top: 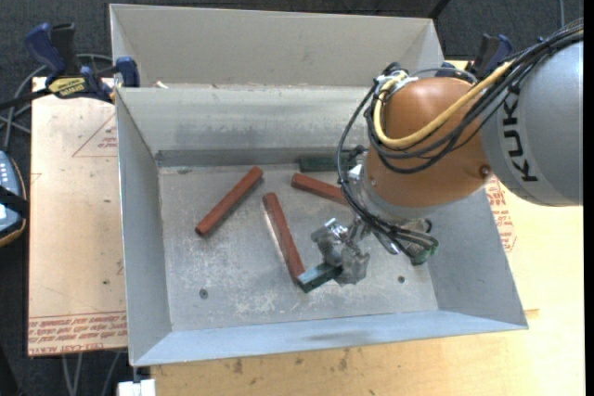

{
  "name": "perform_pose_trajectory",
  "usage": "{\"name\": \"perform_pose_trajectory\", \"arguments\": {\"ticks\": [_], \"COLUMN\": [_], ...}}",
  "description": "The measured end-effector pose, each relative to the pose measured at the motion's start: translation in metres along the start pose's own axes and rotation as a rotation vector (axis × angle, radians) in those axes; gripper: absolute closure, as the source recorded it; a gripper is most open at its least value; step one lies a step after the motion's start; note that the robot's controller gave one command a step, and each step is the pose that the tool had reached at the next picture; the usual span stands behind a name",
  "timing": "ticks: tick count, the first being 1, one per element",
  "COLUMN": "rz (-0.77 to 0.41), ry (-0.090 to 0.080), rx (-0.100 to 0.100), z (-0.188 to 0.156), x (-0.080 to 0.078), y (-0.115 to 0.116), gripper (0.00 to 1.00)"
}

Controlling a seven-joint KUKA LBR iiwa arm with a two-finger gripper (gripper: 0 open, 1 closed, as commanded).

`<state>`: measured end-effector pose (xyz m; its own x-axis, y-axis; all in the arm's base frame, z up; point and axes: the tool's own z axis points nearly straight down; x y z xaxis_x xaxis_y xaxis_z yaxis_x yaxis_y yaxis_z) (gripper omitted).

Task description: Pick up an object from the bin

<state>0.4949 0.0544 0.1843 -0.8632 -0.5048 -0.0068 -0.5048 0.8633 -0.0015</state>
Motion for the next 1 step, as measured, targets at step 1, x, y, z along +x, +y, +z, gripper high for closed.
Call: {"name": "perform_pose_trajectory", "arguments": {"ticks": [1], "rz": [0.032], "ry": [-0.003], "rx": [0.003], "z": [-0.0687], "x": [0.0007], "y": [-0.0125], "gripper": [1.0]}}
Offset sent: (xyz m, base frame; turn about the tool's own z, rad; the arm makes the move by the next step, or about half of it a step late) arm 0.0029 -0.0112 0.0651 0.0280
